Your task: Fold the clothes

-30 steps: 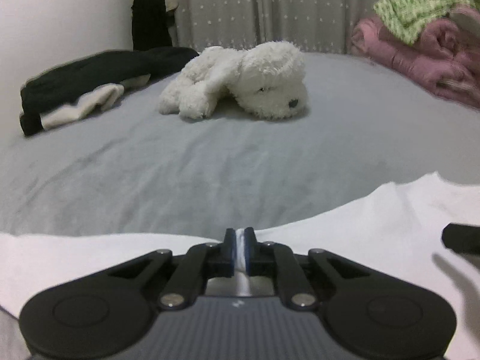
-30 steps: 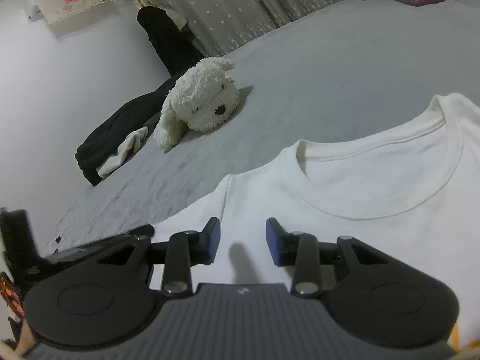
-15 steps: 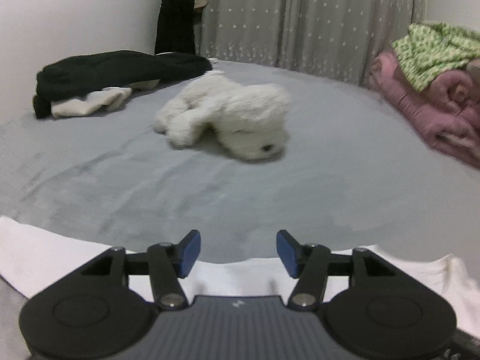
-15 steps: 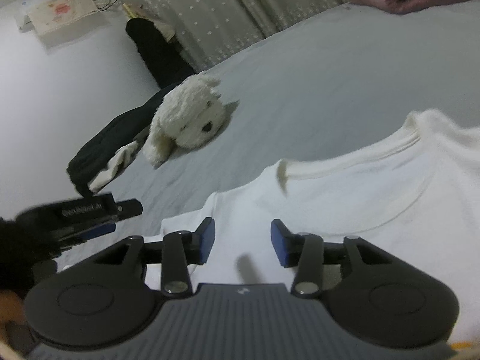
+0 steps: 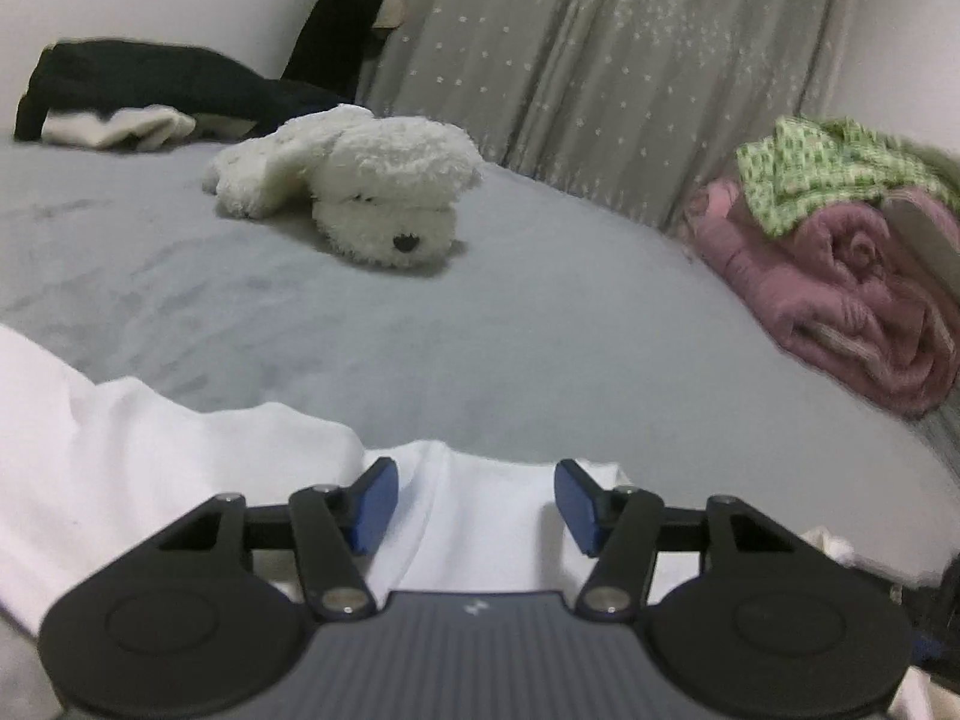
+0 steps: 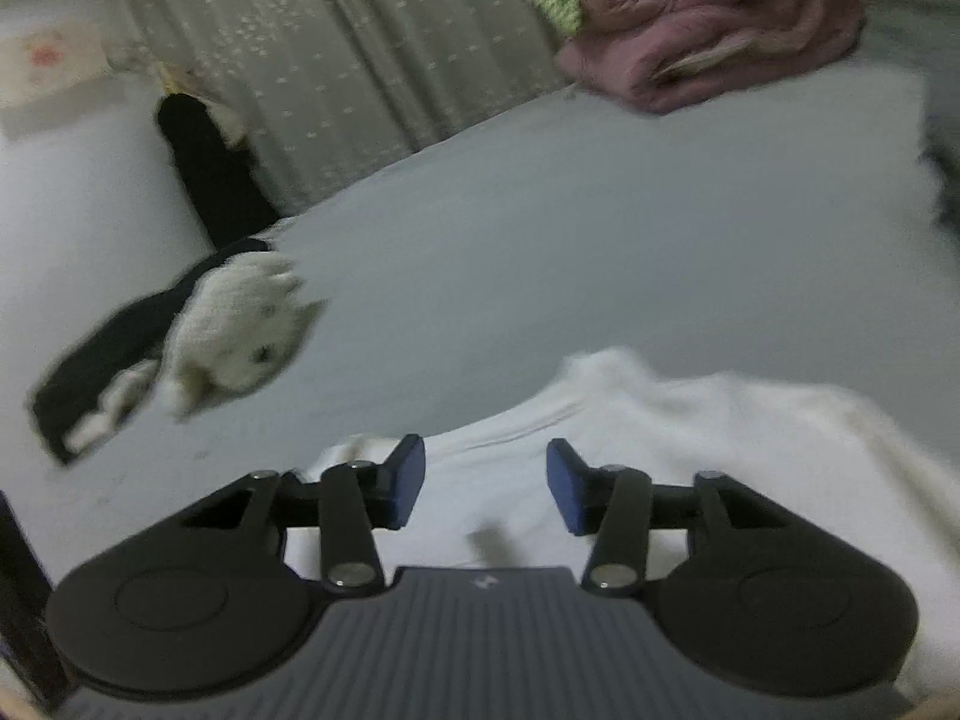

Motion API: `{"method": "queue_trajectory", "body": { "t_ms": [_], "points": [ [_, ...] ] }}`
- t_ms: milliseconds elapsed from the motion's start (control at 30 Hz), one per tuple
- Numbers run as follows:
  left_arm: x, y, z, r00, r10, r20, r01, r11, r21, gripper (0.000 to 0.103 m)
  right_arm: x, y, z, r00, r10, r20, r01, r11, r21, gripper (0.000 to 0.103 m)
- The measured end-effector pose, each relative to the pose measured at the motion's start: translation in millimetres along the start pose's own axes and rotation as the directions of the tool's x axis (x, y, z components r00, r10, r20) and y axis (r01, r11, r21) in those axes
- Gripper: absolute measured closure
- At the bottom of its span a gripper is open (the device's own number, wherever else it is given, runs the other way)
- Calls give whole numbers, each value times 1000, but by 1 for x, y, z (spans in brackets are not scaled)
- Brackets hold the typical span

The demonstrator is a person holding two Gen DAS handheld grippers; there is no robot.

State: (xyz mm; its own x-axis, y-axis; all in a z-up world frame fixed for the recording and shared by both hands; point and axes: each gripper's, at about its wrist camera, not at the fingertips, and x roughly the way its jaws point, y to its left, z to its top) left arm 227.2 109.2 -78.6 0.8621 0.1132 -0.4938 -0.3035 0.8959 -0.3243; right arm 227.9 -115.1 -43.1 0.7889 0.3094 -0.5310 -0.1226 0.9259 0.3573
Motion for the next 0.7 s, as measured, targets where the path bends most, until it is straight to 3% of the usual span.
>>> {"method": "queue_trajectory", "body": {
  "t_ms": [67, 100, 233, 367, 533, 633, 667, 700],
  "points": [
    [3, -1, 0, 1000, 3, -12, -3, 1000, 0, 45, 0, -3, 0, 998, -69, 6, 69, 996, -52, 80],
    [3, -2, 0, 1000, 7, -14, -6, 1000, 6, 44, 2, -4, -1, 996, -89, -4, 88, 994, -68, 87],
    [2, -1, 0, 1000, -3, -15, 3, 1000, 4, 42, 24, -9, -11, 988, -145, -60, 139, 986, -92, 99],
    [1, 0, -1, 1000, -13, -17, 13, 1000, 2, 42, 34, -10, -7, 985, -167, -41, 163, 983, -89, 103],
    [1, 2, 0, 1000, -24, -19, 24, 1000, -2, 40, 62, -34, 15, 996, -91, -22, 91, 996, 18, 103],
    [2, 2, 0, 999, -28, -21, 28, 1000, -3, 39, 61, -47, 30, 999, -26, -31, 27, 1000, 13, 103],
    [2, 2, 0, 999, -29, -21, 29, 1000, -3, 39, 54, -49, 35, 999, -13, -46, 12, 1000, -10, 87],
    [2, 1, 1, 999, -30, -22, 30, 1000, -3, 38, 45, -50, 40, 998, -18, -52, 16, 999, -46, 82]
  ]
}}
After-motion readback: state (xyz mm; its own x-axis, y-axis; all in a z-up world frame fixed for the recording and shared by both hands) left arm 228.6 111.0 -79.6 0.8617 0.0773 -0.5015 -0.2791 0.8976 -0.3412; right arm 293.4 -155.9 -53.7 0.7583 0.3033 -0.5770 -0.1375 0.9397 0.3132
